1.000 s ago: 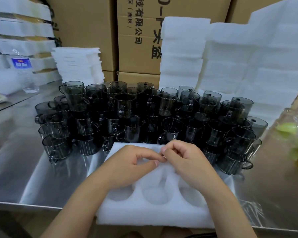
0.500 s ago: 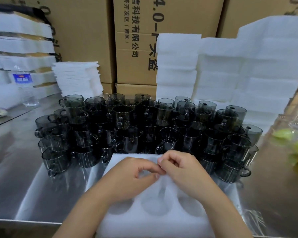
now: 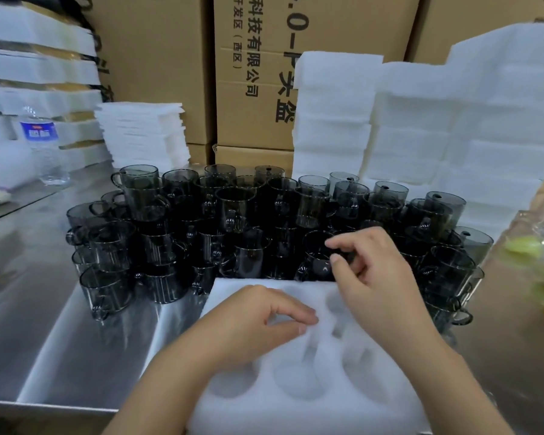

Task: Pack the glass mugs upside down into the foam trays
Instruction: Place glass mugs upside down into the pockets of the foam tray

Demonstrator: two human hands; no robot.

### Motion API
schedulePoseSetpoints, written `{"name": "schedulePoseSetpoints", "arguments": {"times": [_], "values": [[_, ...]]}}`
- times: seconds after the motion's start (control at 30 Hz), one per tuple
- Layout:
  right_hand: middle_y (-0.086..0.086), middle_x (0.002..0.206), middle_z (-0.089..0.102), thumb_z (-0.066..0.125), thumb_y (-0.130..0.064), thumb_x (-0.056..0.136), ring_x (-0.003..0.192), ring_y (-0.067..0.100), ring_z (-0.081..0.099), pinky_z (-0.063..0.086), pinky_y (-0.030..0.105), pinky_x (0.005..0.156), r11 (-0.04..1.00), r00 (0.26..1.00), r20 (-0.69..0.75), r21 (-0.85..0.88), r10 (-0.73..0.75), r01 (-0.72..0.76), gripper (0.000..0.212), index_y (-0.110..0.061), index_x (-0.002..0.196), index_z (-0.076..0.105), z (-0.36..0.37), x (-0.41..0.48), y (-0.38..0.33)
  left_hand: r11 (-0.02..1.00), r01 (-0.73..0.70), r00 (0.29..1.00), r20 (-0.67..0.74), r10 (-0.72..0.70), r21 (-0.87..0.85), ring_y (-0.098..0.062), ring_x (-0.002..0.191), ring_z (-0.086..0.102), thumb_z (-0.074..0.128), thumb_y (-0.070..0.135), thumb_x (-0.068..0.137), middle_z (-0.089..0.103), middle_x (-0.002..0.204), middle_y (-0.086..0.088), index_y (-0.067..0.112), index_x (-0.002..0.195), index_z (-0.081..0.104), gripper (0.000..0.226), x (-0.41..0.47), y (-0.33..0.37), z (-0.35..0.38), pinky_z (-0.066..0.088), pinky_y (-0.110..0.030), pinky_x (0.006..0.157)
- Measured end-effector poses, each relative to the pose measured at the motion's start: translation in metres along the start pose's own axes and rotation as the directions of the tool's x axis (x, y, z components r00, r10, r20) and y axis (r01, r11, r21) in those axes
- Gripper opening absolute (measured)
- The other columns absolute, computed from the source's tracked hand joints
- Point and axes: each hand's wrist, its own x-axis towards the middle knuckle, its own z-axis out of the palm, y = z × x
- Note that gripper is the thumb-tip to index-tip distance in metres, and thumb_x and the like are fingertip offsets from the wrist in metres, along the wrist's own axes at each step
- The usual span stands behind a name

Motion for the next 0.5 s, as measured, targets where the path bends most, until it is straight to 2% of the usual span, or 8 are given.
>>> {"name": "schedulePoseSetpoints", "arguments": {"times": [0.03,0.1,0.17,0.2,0.3,0.37,0.43,0.5], "values": [[-0.015,0.102,0.049,0.058,-0.018,0.088,0.084,0.000,0.048,0.037,0.010,0.076,0.994,0.998,0.045,-0.107,-0.032,0.037,0.019,-0.025,0.103,0.065,-0.001,0.004,0.001,1.000,0.000,1.000,0.001,0.000,-0.003,0.021,0.104,0.052,0.065,0.021,0.089,0.061,0.098,0.044,0.039,0.094,0.071,0.020,0.000,0.001,0.000,0.030,0.003,0.091],[-0.006,0.123,0.044,0.057,-0.025,0.090,0.108,0.013,0.045,0.036,0.027,0.090,0.936,0.989,0.146,-0.344,-0.021,0.071,0.029,-0.023,0.119,0.061,0.003,0.008,0.006,1.000,0.009,1.000,0.005,-0.009,-0.001,0.021,0.101,0.053,0.065,0.022,0.089,0.061,0.100,0.043,0.039,0.094,0.072,0.020,0.000,0.003,-0.002,0.034,0.000,0.091],[-0.003,0.135,0.037,0.051,-0.038,0.092,0.116,0.019,0.041,0.030,0.034,0.089,0.827,0.981,0.194,-0.554,0.014,0.098,0.033,-0.028,0.123,0.057,0.009,0.008,0.007,1.000,0.026,1.000,0.009,-0.027,0.014,0.021,0.101,0.053,0.064,0.025,0.090,0.062,0.102,0.041,0.042,0.094,0.072,0.019,-0.001,0.005,-0.003,0.035,-0.002,0.092],[-0.003,0.137,0.035,0.048,-0.042,0.093,0.115,0.020,0.040,0.028,0.034,0.086,0.792,0.976,0.215,-0.599,0.022,0.114,0.032,-0.030,0.122,0.056,0.011,0.008,0.008,0.999,0.036,0.999,0.009,-0.037,0.020,0.020,0.101,0.054,0.064,0.026,0.090,0.062,0.102,0.040,0.043,0.093,0.072,0.019,0.000,0.005,-0.004,0.036,-0.003,0.092],[-0.001,0.138,0.032,0.046,-0.039,0.095,0.112,0.021,0.041,0.030,0.034,0.083,0.791,0.973,0.231,-0.598,0.018,0.127,0.025,-0.028,0.115,0.056,0.011,0.008,0.010,0.999,0.039,0.999,-0.002,-0.039,0.015,0.017,0.100,0.056,0.064,0.025,0.089,0.065,0.102,0.035,0.041,0.090,0.072,0.018,-0.001,0.008,-0.005,0.038,-0.005,0.092],[0.003,0.138,0.036,0.052,-0.032,0.094,0.107,0.025,0.045,0.035,0.037,0.080,0.811,0.981,0.191,-0.568,-0.035,0.140,0.019,-0.023,0.109,0.060,0.011,0.007,0.010,0.998,-0.005,0.998,-0.057,0.001,-0.059,0.011,0.096,0.061,0.065,0.020,0.088,0.070,0.096,0.026,0.035,0.085,0.073,0.017,-0.001,0.009,-0.005,0.042,-0.008,0.089],[0.009,0.137,0.042,0.060,-0.023,0.090,0.099,0.030,0.051,0.040,0.041,0.077,0.857,0.987,0.115,-0.491,-0.111,0.154,0.012,-0.016,0.100,0.064,0.012,0.003,0.007,0.983,-0.043,0.987,-0.161,0.014,-0.177,-0.003,0.090,0.066,0.067,0.013,0.086,0.072,0.087,0.012,0.026,0.079,0.069,0.015,0.000,0.008,-0.005,0.050,-0.018,0.082],[0.012,0.143,0.038,0.062,-0.018,0.089,0.102,0.027,0.051,0.042,0.043,0.080,0.913,0.984,0.043,-0.369,-0.172,0.175,0.007,-0.014,0.094,0.064,0.013,0.000,0.003,0.941,-0.058,0.969,-0.244,-0.027,-0.332,-0.017,0.083,0.064,0.071,0.011,0.080,0.065,0.075,0.005,0.024,0.077,0.056,0.020,0.001,0.007,-0.005,0.049,-0.032,0.078]]}}
